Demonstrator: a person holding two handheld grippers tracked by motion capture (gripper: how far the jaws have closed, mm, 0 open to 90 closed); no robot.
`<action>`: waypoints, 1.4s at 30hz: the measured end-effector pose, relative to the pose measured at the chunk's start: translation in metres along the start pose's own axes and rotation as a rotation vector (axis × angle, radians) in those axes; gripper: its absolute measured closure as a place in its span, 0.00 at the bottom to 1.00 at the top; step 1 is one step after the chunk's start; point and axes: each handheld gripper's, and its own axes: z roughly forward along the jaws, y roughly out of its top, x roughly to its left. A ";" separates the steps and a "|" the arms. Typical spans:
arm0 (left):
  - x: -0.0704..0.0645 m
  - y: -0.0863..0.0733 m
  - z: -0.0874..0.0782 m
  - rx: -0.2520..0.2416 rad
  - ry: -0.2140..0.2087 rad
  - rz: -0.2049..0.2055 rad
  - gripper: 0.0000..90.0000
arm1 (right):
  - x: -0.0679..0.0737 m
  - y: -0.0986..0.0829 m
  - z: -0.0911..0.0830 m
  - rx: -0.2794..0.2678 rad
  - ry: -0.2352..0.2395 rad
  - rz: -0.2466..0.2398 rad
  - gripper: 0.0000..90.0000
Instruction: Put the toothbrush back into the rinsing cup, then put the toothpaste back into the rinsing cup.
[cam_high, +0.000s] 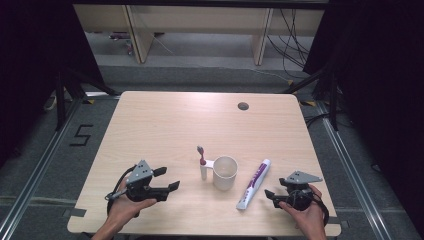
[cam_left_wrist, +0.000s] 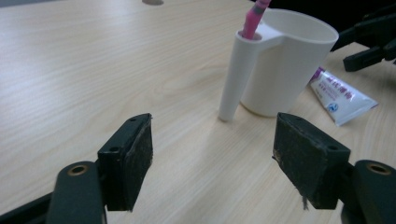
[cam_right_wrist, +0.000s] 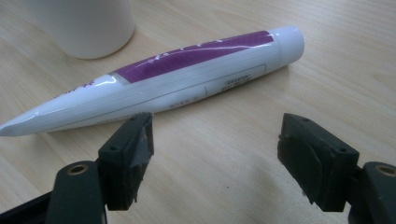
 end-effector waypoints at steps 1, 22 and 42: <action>0.001 -0.002 -0.001 0.012 0.009 -0.004 0.29 | 0.000 0.000 -0.001 0.000 -0.015 0.008 0.31; 0.000 -0.037 -0.016 0.098 0.054 -0.009 0.23 | 0.002 -0.002 -0.003 0.006 -0.005 0.039 0.31; 0.004 -0.043 -0.017 0.098 0.098 -0.007 0.23 | 0.000 0.005 -0.005 -0.018 -0.010 0.021 0.47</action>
